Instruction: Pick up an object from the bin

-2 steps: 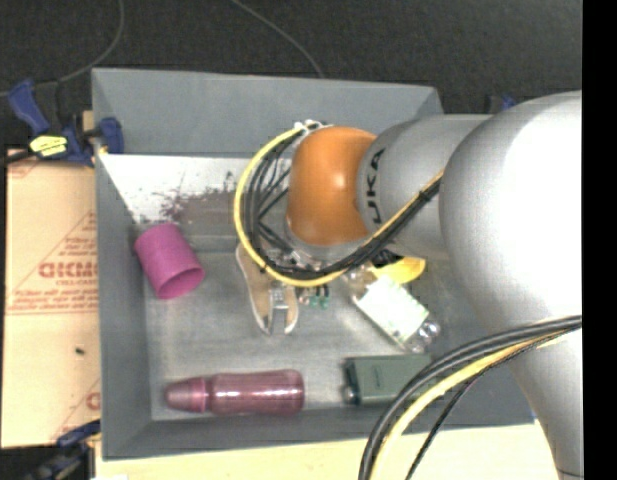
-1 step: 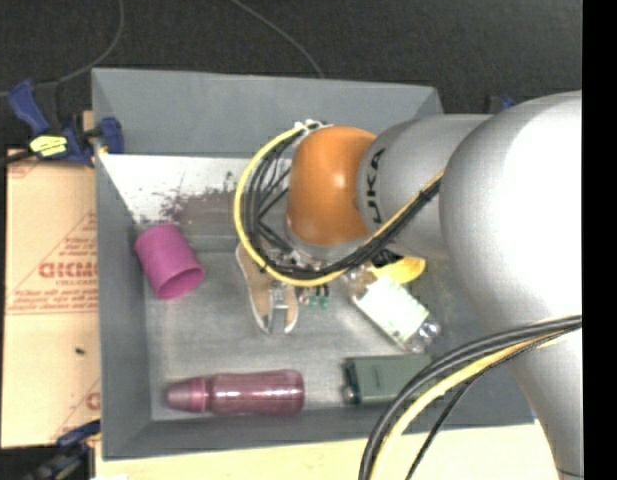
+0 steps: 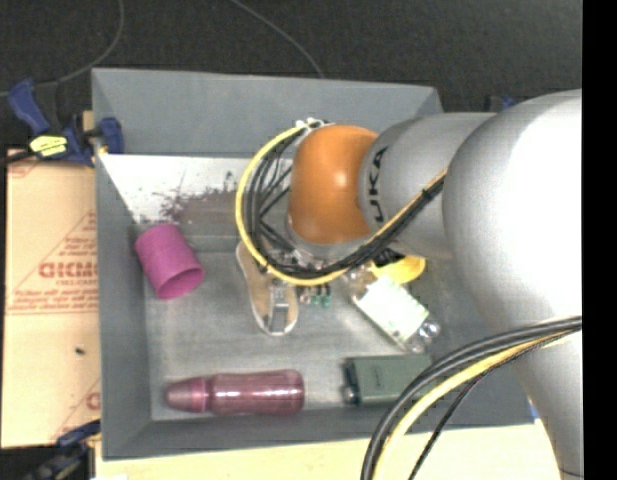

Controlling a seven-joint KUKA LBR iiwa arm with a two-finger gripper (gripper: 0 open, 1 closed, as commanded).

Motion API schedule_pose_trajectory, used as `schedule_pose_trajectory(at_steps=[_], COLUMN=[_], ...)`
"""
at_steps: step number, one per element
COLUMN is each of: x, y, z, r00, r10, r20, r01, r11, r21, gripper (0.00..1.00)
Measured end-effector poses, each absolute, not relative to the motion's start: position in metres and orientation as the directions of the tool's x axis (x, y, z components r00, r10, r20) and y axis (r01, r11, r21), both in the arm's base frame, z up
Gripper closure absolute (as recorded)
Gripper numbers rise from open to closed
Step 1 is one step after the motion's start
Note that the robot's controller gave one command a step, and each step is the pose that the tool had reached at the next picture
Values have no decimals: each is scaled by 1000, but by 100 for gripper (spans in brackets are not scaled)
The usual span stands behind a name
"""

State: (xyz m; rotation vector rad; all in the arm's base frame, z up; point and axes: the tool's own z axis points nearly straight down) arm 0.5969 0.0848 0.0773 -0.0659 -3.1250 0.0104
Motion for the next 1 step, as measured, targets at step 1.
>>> schedule_pose_trajectory(at_steps=[1], x=[598], y=[85], z=[98], r00=[-999], r10=[43], r20=[5], r01=[43], r11=[999], r21=[-3], gripper=[100])
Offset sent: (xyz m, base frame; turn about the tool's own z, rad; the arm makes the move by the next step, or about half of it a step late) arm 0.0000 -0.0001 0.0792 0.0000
